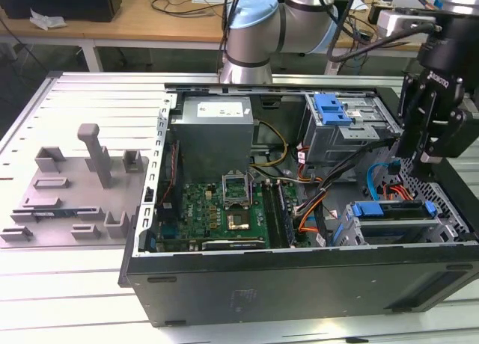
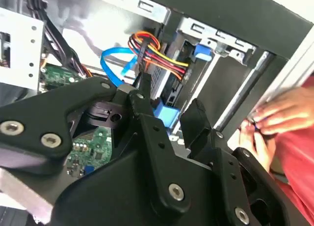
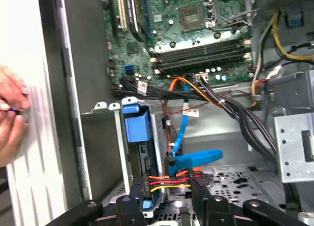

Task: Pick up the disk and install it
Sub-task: 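Insert the second disk wire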

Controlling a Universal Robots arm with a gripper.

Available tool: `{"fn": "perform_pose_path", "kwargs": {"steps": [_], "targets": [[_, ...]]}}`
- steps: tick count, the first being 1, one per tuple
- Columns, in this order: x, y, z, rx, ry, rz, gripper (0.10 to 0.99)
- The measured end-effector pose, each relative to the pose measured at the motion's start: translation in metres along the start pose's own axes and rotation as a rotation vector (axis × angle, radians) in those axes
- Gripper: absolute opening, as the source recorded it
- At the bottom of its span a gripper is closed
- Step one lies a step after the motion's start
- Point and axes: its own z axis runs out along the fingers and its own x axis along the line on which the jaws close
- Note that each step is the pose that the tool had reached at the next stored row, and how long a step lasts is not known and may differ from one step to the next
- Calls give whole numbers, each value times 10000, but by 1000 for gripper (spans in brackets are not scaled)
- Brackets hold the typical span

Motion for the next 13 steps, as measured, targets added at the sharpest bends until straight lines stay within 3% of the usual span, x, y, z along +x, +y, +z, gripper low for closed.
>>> {"fn": "perform_pose_path", "kwargs": {"steps": [2, 4, 5, 7, 9, 10, 11, 12, 13], "targets": [[-24, 34, -6, 17, 169, -21, 514], [-32, 94, -9, 48, 466, -64, 514], [-32, 115, -9, 60, 567, -83, 498], [-31, 139, -9, 78, 686, -109, 498], [-48, 159, -8, 97, 797, -120, 361], [-135, 183, -11, 104, 840, -120, 361], [-174, 182, 11, 123, 976, -117, 361], [-189, 164, 44, 152, 1180, -112, 361], [-215, 168, 49, 163, 1259, -110, 361]]}}
